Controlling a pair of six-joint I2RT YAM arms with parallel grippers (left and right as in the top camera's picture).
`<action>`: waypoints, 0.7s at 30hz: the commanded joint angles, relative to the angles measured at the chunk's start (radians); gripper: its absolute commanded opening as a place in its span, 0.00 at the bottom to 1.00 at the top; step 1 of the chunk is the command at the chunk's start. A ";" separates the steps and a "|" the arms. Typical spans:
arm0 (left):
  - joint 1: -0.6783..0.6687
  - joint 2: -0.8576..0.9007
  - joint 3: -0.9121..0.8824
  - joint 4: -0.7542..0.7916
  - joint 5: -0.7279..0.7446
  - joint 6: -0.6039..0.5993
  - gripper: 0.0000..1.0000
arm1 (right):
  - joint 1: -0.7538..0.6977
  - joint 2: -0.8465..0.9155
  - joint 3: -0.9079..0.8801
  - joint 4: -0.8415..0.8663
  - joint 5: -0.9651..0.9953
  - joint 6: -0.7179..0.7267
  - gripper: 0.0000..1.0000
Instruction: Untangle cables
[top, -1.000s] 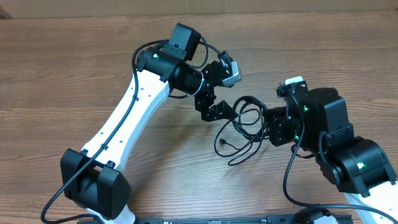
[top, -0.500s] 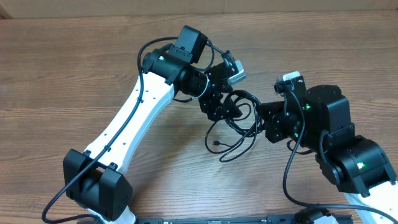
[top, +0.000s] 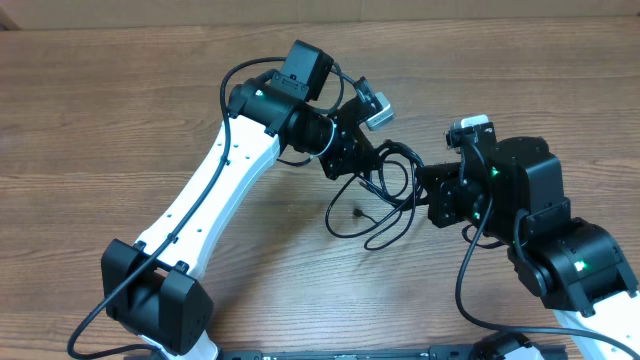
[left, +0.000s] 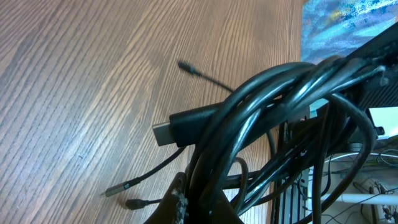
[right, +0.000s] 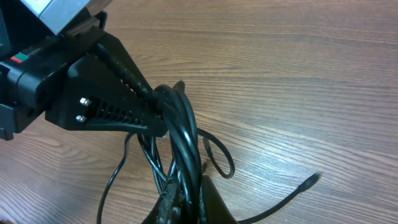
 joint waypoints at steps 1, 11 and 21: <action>-0.002 -0.024 0.009 0.027 0.011 -0.081 0.04 | 0.000 -0.009 0.035 -0.016 0.054 0.018 0.39; -0.003 -0.024 0.009 0.047 -0.164 -0.347 0.04 | 0.000 -0.009 0.035 -0.037 0.137 0.070 1.00; -0.060 -0.024 0.009 0.038 -0.052 -0.274 0.04 | 0.000 0.040 0.035 -0.042 0.231 -0.089 0.99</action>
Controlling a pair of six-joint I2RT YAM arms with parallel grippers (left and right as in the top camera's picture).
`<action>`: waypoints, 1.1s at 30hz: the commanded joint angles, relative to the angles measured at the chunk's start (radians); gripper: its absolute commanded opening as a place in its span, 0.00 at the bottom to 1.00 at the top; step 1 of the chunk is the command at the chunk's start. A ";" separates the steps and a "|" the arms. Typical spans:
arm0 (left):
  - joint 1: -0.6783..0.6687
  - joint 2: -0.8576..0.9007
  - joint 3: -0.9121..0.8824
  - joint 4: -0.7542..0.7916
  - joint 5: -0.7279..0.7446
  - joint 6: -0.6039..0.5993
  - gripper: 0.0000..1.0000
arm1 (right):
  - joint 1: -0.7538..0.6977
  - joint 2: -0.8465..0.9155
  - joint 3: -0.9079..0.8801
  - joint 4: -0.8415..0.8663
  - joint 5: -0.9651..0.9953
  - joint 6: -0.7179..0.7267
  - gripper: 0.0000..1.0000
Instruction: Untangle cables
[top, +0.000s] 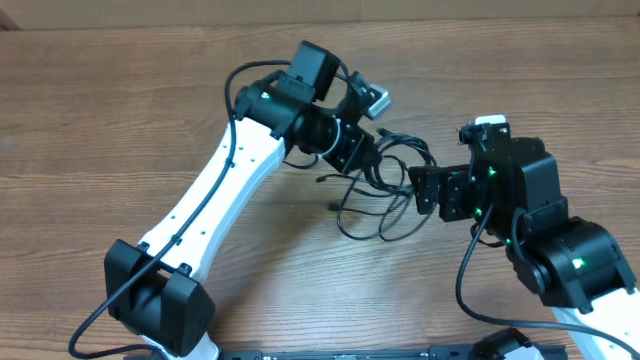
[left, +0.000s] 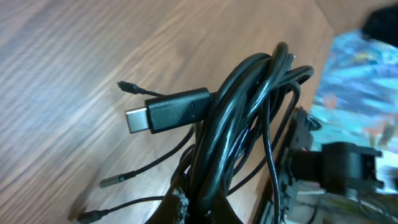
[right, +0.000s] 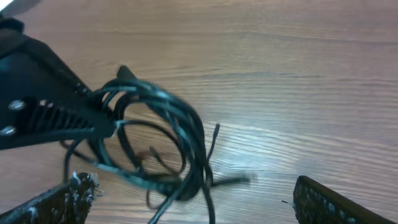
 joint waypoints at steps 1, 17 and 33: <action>-0.037 -0.025 0.009 -0.002 0.062 0.053 0.04 | 0.000 0.039 0.034 -0.006 0.033 -0.123 0.96; -0.026 -0.025 0.009 0.014 -0.020 -0.026 0.04 | 0.000 0.063 0.034 -0.029 0.037 -0.160 0.04; -0.017 -0.025 0.009 0.031 0.198 0.068 0.04 | 0.000 0.064 0.034 -0.032 0.036 -0.160 0.10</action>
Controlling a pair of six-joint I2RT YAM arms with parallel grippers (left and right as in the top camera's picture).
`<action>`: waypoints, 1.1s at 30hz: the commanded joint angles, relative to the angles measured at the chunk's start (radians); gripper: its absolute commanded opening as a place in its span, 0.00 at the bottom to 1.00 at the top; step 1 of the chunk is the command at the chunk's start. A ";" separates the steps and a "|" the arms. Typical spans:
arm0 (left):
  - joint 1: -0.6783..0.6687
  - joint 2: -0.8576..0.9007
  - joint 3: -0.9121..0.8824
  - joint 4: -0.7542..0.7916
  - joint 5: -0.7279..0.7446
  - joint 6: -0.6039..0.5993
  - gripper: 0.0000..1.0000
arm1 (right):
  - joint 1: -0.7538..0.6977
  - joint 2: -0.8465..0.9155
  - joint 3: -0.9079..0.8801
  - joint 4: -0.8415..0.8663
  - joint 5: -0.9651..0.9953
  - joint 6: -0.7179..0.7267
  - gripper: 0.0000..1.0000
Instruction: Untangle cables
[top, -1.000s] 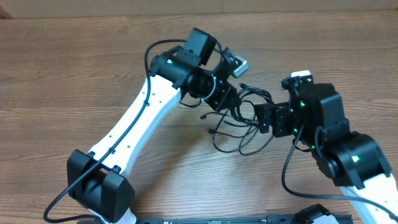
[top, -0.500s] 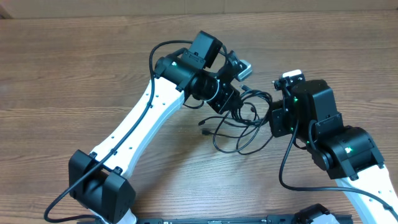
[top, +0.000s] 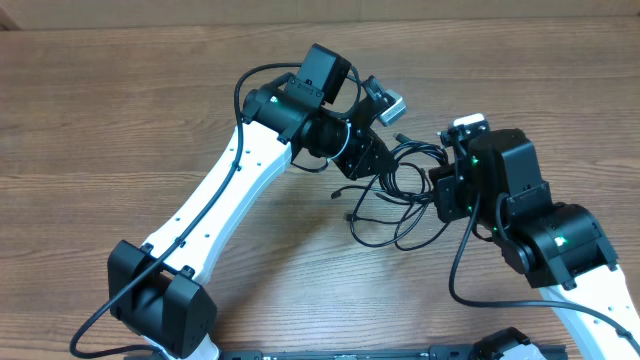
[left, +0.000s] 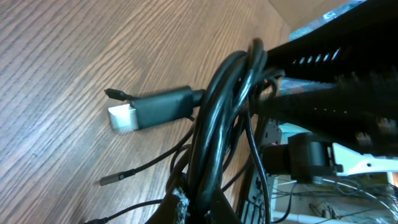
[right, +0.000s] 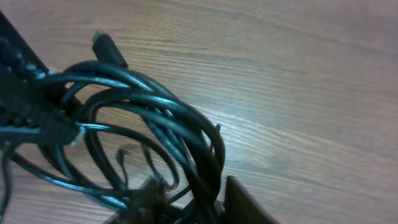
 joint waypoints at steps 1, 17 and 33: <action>0.011 -0.025 0.009 0.004 0.071 0.031 0.04 | -0.002 -0.004 0.034 0.004 0.002 -0.007 0.04; 0.103 -0.025 0.010 0.171 -0.002 -0.253 0.04 | -0.001 -0.004 0.034 -0.085 -0.134 0.004 0.04; 0.106 -0.024 0.009 0.136 -0.276 -0.439 0.04 | -0.002 -0.004 0.034 -0.071 -0.142 0.006 0.04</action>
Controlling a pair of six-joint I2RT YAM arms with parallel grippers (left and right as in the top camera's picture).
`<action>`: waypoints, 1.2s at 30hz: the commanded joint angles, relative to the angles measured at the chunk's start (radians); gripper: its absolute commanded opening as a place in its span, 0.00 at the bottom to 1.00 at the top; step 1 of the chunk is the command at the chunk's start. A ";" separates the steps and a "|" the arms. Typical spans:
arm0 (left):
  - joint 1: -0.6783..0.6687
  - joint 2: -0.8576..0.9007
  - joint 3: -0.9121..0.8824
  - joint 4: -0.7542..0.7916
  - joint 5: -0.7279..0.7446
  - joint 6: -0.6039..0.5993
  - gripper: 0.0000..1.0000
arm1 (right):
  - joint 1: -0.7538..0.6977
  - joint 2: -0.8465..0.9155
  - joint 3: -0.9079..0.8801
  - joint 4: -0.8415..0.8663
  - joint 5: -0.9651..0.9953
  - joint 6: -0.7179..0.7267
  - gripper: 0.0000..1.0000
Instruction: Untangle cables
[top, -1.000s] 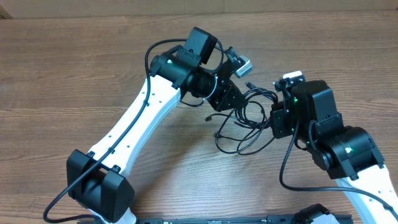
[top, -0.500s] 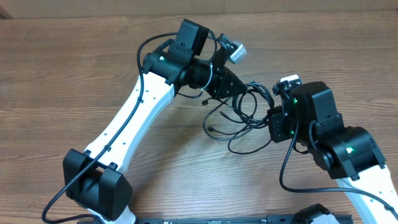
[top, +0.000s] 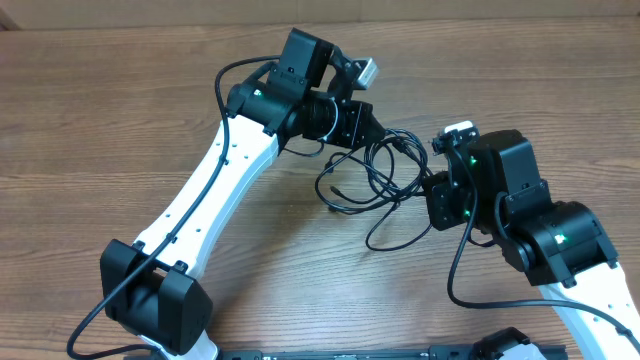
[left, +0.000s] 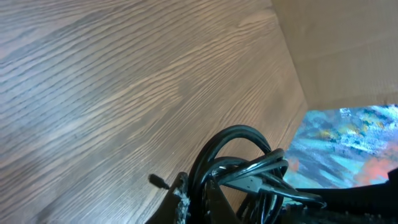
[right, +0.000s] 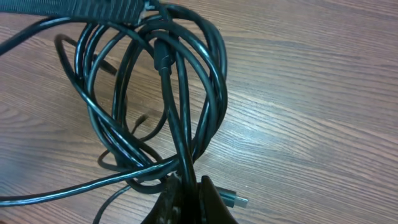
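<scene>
A tangle of black cables (top: 378, 178) hangs between my two grippers over the wooden table (top: 120, 110). My left gripper (top: 365, 125) is shut on the bundle's upper loops (left: 233, 162). My right gripper (top: 432, 190) is shut on one thick cable (right: 177, 118) that runs up through the loops. A plug with a silver tip (right: 233, 200) pokes out just right of the right fingers. Thin loose ends (top: 385, 232) trail down onto the wood.
The left arm (top: 215, 190) crosses the table from the front left. The right arm's body (top: 545, 235) fills the front right. A cardboard wall (left: 336, 50) and a blue patterned surface (left: 348, 143) show beyond the table in the left wrist view.
My left gripper has drawn back and to the left with the loops, and my right gripper is now clamped on one thick strand. The bundle is stretched wider between them.
Both grippers were shut on the tangle close together. Then the right gripper stood open, off the bundle, while the left held it up. Later the right gripper was back at the cables, and now both hold the bundle, spread further apart.
</scene>
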 joint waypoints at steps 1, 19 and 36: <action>0.031 -0.024 0.009 -0.029 -0.142 0.033 0.04 | 0.000 -0.013 0.021 0.004 0.002 0.011 0.04; 0.031 -0.025 0.009 -0.128 0.205 0.482 0.04 | 0.000 -0.013 0.021 0.075 0.239 0.364 0.62; 0.034 -0.025 0.010 -0.093 0.465 0.496 0.04 | 0.001 0.004 0.020 0.055 0.227 0.050 0.68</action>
